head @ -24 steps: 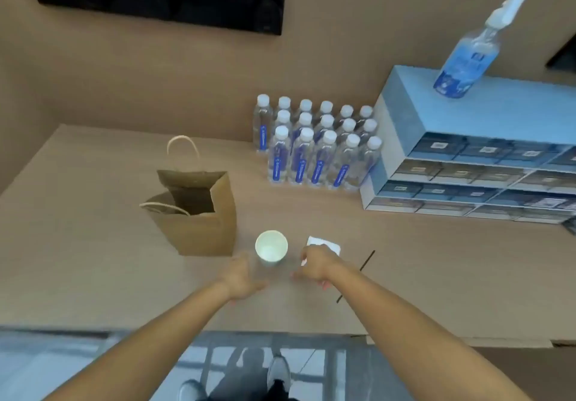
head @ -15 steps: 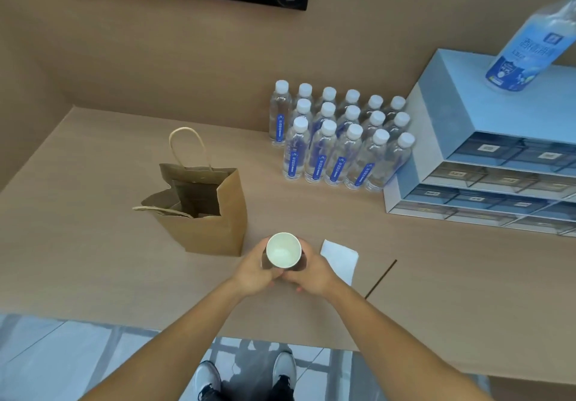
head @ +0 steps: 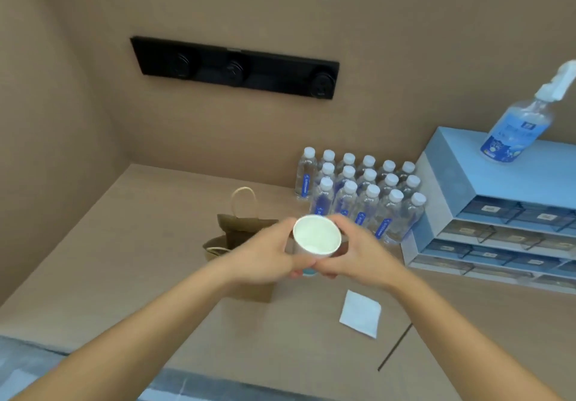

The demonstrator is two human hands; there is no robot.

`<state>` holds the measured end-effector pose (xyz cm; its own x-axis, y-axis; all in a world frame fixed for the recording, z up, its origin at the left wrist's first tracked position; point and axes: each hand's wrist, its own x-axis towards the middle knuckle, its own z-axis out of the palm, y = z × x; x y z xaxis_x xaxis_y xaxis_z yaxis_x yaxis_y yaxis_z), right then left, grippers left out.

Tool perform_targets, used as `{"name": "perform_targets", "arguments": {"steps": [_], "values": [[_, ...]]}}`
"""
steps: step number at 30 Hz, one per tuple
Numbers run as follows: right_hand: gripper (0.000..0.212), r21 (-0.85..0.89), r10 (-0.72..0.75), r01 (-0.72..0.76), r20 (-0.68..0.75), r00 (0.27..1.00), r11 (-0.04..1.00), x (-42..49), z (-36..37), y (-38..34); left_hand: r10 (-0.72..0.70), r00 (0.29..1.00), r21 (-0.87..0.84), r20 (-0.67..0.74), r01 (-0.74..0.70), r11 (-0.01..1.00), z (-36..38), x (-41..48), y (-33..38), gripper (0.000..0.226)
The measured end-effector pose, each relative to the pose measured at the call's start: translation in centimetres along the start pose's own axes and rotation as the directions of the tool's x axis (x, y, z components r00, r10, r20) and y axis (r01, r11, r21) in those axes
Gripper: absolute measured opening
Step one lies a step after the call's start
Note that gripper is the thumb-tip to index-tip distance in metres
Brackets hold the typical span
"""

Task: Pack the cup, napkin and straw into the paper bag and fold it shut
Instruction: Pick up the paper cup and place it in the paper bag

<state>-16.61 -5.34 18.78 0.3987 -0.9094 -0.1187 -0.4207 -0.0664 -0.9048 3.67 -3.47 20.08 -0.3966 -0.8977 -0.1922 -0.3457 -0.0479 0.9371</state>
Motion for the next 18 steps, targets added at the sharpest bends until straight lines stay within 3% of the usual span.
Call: {"name": "perform_targets", "arguments": {"steps": [4, 8, 13, 18], "values": [[0.056, -0.132, -0.136, 0.139, 0.034, 0.99, 0.981, 1.6, -0.8, -8.2, 0.065, 0.998, 0.081, -0.008, -0.064, 0.995, -5.7, -2.0, 4.6, 0.051], [0.054, -0.312, -0.12, 0.149, 0.111, 0.987, 0.938, 3.8, 0.8, -12.1, 0.058, 0.997, 0.175, 0.044, -0.065, 0.982, -9.9, -3.2, 5.4, 0.043], [0.053, -0.412, -0.005, 0.056, 0.124, 0.992, 0.91, 6.8, 4.7, -11.1, 0.027, 0.998, 0.179, 0.061, -0.037, 0.983, -12.3, -3.1, 1.6, 0.036], [0.057, -0.494, 0.056, -0.028, 0.041, 0.998, 0.869, 8.6, 7.9, -8.3, 0.027, 0.999, 0.248, 0.025, -0.032, 0.968, -12.9, -2.4, -3.5, 0.048]]}}
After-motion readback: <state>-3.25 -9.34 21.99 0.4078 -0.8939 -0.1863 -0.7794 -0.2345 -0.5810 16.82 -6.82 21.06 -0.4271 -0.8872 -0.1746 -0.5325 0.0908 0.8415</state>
